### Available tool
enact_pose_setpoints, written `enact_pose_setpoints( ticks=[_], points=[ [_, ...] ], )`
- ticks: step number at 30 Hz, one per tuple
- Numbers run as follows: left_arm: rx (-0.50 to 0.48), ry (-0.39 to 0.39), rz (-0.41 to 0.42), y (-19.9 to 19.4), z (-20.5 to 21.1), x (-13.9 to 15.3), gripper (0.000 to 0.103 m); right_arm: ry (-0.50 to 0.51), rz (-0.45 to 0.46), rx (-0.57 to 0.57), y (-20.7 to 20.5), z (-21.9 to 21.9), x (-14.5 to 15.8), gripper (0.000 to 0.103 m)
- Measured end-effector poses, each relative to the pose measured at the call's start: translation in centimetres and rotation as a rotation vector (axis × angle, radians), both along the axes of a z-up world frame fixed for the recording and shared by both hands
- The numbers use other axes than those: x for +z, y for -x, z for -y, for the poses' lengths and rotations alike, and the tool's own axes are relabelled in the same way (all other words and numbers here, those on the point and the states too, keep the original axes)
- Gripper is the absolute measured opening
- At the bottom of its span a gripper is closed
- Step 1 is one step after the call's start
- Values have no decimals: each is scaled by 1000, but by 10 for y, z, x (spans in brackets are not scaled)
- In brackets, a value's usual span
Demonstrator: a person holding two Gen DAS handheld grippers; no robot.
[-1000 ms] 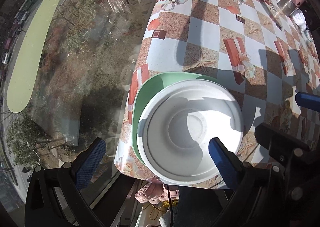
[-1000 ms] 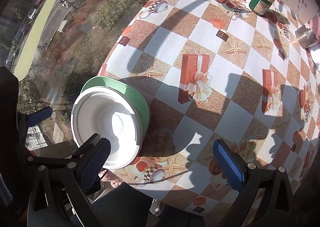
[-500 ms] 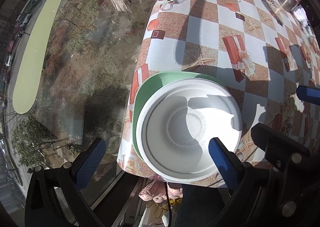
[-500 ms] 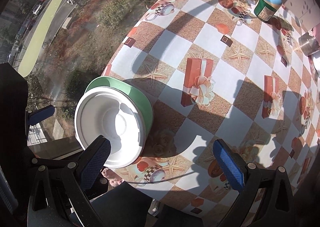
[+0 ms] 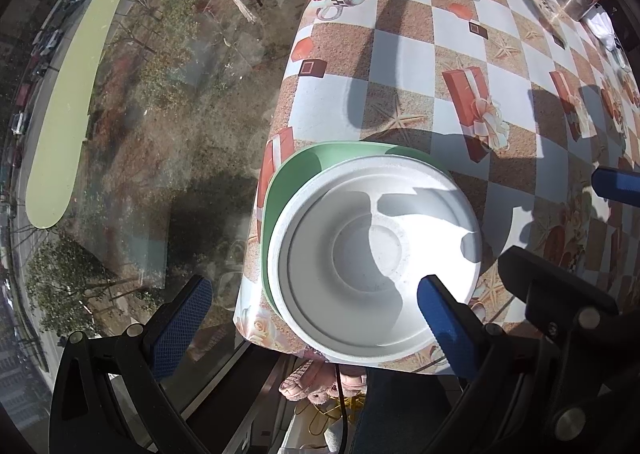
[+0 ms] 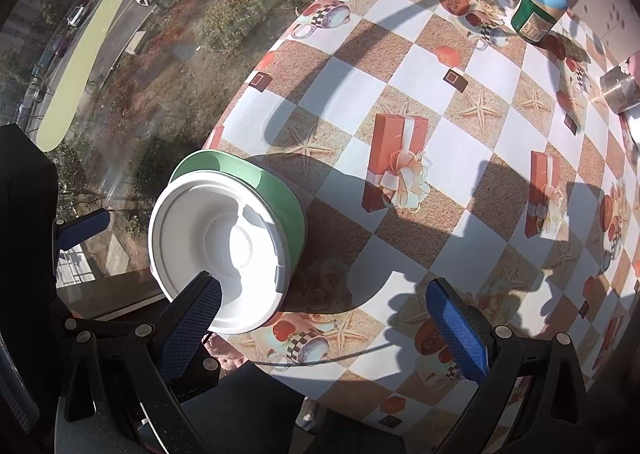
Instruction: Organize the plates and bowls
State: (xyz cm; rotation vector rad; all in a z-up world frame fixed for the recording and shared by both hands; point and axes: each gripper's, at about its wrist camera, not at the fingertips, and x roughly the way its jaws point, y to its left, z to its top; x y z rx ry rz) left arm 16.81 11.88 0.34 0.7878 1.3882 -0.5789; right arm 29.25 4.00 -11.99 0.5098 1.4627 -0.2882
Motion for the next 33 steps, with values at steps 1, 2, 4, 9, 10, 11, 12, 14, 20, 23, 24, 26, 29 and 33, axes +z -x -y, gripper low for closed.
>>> enact_pose_setpoints(
  ticks=[1, 2, 4, 9, 10, 11, 12, 14, 20, 23, 24, 26, 29, 33],
  points=[
    [-1, 0, 0, 0, 0, 0, 102, 0, 0, 0, 0, 0, 0, 103],
    [-2, 0, 0, 0, 0, 0, 102, 0, 0, 0, 0, 0, 0, 103],
    [0, 1, 0, 0, 0, 0, 102, 0, 0, 0, 0, 0, 0, 103],
    [0, 0, -2, 0, 0, 0, 102, -2, -4, 3, -1, 0, -1, 103],
    [0, 0, -2, 0, 0, 0, 102, -2, -4, 4, -2, 0, -1, 103],
    [1, 0, -3, 0, 0, 0, 102, -2, -4, 3, -1, 0, -1, 103],
    [1, 0, -3, 0, 0, 0, 102, -2, -4, 2, -1, 1, -1, 103],
    [2, 0, -6, -1, -1, 0, 102, -3, -6, 6, -2, 0, -1, 103],
    [6, -6, -7, -2, -1, -1, 102, -4, -10, 27, -5, -1, -2, 103],
    [9, -10, -7, -3, -2, -2, 102, -7, -11, 35, -6, -2, -2, 103],
    [9, -12, -7, -2, -1, -2, 102, -8, -10, 37, -6, -2, -2, 103],
    [9, -16, -7, -2, -1, -2, 102, -11, -10, 41, -7, -2, -2, 103],
    [11, -24, -7, -3, 0, -3, 102, -17, -8, 44, -7, -1, -3, 103],
    [19, -39, -7, -3, 0, -4, 102, -29, -3, 52, -7, -1, -3, 103]
  ],
)
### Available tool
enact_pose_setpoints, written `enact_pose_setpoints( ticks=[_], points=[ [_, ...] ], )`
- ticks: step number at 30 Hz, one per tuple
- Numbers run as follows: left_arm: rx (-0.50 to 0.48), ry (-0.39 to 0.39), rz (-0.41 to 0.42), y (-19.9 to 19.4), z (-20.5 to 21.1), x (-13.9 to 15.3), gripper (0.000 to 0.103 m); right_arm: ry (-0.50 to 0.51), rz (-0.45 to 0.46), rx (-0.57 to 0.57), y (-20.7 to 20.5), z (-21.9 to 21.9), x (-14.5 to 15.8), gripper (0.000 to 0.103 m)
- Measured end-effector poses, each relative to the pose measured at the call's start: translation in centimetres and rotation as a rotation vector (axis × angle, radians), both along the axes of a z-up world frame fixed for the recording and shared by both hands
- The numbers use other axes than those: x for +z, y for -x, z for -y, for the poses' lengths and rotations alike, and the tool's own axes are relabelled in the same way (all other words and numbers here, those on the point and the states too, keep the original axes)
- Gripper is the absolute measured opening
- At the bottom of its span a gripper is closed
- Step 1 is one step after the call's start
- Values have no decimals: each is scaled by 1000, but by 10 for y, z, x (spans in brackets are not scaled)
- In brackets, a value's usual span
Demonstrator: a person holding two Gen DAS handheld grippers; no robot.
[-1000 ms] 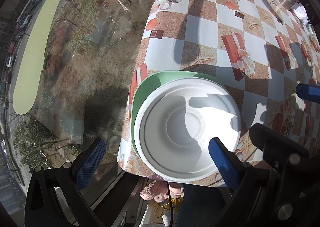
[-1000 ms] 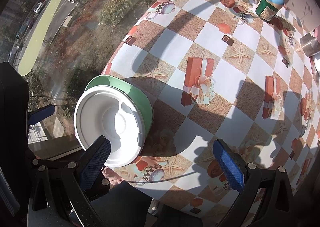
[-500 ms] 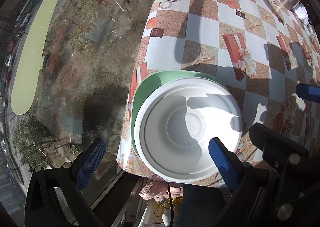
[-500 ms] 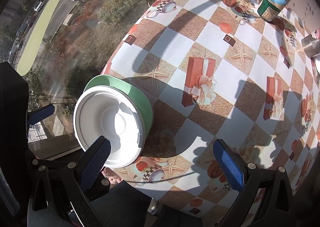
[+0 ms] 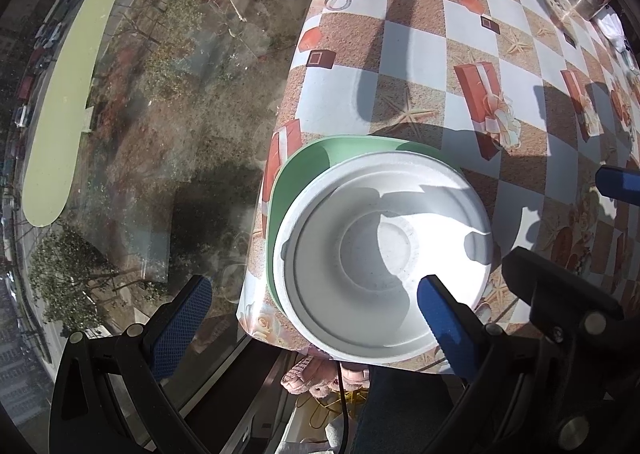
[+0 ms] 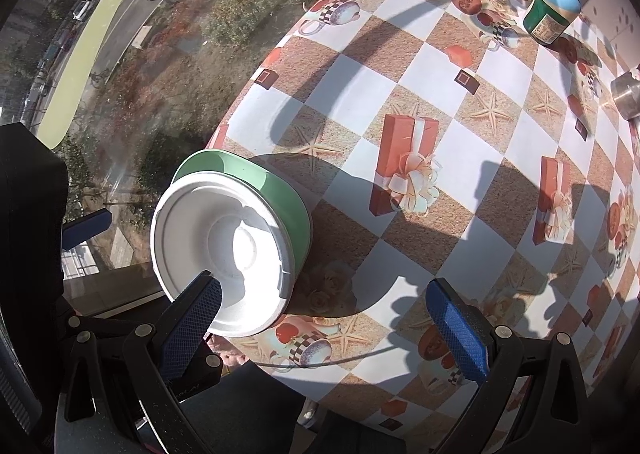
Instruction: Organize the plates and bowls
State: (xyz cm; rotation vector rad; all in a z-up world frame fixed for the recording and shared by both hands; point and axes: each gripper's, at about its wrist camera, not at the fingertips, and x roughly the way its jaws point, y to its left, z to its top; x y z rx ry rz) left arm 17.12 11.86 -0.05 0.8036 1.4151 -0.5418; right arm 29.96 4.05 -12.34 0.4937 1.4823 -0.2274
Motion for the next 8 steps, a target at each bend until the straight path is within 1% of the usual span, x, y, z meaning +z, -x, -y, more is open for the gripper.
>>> enact_pose_setpoints(
  ticks=[5, 8],
  points=[
    [15, -19, 10, 0, 0, -1, 102, -14, 4, 11, -1, 2, -2, 103],
    [23, -4, 60, -1, -1, 4, 102, -52, 16, 14, -3, 5, -4, 103]
  ],
)
